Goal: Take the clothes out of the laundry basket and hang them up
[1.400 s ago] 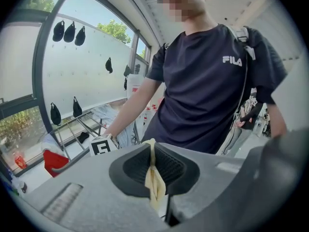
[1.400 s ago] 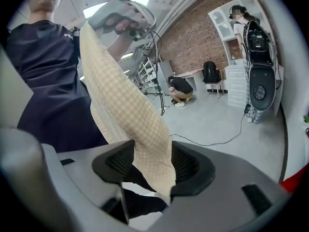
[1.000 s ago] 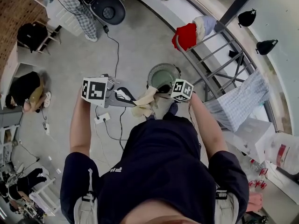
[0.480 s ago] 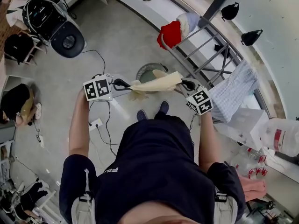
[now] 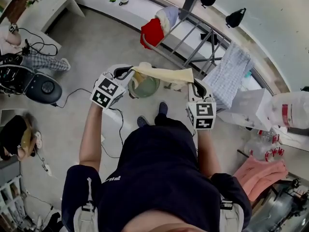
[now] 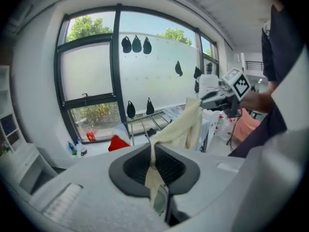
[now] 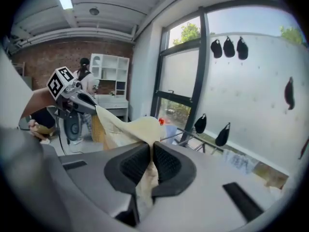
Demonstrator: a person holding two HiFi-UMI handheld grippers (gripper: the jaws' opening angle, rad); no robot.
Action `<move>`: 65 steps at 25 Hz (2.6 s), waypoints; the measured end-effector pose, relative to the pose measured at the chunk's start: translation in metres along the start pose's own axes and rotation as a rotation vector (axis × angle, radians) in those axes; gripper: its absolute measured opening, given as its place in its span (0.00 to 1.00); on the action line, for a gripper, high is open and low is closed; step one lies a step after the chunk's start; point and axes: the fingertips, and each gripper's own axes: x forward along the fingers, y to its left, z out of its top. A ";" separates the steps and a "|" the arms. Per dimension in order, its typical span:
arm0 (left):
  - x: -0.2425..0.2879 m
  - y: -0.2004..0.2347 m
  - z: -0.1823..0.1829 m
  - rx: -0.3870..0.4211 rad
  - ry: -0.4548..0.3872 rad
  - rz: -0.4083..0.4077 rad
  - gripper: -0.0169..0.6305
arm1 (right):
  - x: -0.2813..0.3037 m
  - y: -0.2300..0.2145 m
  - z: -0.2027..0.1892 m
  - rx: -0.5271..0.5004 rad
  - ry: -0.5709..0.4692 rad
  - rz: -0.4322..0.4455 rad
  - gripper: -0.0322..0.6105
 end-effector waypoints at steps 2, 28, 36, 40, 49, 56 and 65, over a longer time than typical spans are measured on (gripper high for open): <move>0.004 0.001 0.018 0.018 -0.029 0.051 0.08 | -0.014 -0.009 0.005 -0.011 -0.017 -0.098 0.08; 0.005 0.023 0.158 -0.212 -0.412 0.199 0.08 | -0.082 -0.045 0.072 0.149 -0.150 -0.365 0.09; 0.046 0.043 0.213 -0.202 -0.441 0.182 0.08 | -0.054 -0.114 0.094 0.183 -0.211 -0.418 0.09; 0.083 0.060 0.241 -0.224 -0.439 0.168 0.08 | -0.033 -0.156 0.109 0.207 -0.253 -0.403 0.09; 0.172 0.107 0.319 -0.224 -0.400 0.150 0.08 | 0.022 -0.261 0.152 0.257 -0.312 -0.396 0.09; 0.267 0.130 0.337 -0.245 -0.297 0.122 0.08 | 0.080 -0.335 0.140 0.292 -0.272 -0.365 0.09; 0.398 0.141 0.306 -0.280 -0.074 0.111 0.08 | 0.166 -0.405 0.067 0.443 -0.125 -0.295 0.09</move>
